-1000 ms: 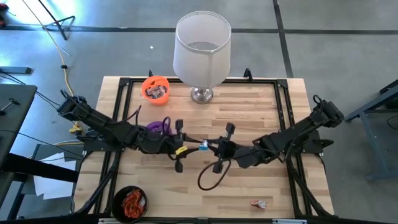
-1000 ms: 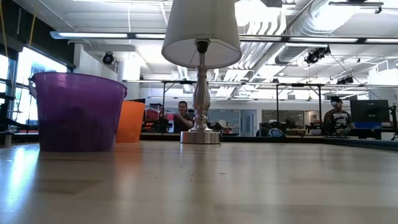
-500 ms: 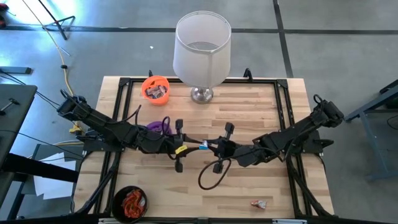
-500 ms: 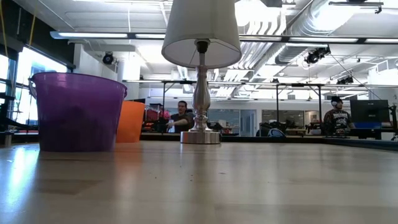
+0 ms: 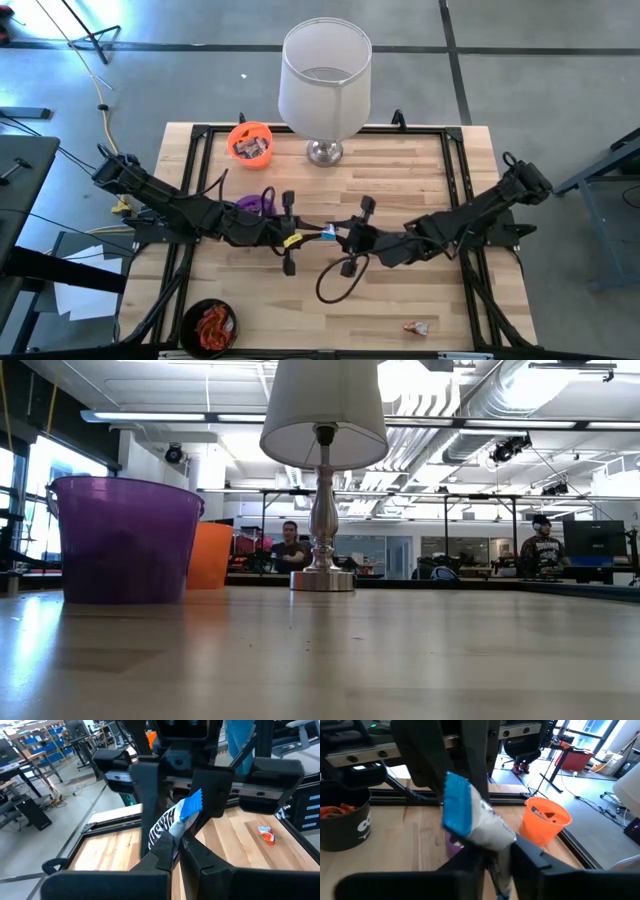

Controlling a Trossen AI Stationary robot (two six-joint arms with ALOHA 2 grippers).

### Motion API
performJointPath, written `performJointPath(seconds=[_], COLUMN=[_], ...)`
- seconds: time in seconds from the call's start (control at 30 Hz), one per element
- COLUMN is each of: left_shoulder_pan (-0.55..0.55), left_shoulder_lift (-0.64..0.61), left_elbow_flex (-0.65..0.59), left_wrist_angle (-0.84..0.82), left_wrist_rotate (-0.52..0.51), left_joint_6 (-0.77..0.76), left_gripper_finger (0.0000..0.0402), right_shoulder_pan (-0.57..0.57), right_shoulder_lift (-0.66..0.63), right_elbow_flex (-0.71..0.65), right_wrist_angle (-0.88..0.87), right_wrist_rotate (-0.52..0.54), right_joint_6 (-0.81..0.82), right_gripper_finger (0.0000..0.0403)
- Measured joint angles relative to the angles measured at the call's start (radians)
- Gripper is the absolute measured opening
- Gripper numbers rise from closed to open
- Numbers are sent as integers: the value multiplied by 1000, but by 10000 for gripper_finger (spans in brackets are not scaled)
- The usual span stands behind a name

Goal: Sort candy
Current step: Put the white chocolate into the orange bucket

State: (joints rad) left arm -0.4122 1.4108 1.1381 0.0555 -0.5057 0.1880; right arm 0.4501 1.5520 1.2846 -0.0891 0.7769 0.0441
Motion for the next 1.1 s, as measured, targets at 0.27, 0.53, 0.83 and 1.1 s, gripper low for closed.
performJointPath(seconds=[0.27,0.53,0.83,1.1], left_shoulder_pan=[-1,-6,-45,-37], left_shoulder_lift=[1,-4,-122,-297], left_elbow_flex=[0,0,0,0], left_wrist_angle=[-5,-65,-322,-859], left_wrist_rotate=[7,-168,-504,-687], left_joint_6=[-1,32,-69,-491], left_gripper_finger=[0,0,0,0], right_shoulder_pan=[0,49,108,129], right_shoulder_lift=[2,0,-2,-3], right_elbow_flex=[0,0,0,1], right_wrist_angle=[-3,-92,-228,-326], right_wrist_rotate=[6,9,29,41], right_joint_6=[0,24,159,270], right_gripper_finger=[177,227,227,227])
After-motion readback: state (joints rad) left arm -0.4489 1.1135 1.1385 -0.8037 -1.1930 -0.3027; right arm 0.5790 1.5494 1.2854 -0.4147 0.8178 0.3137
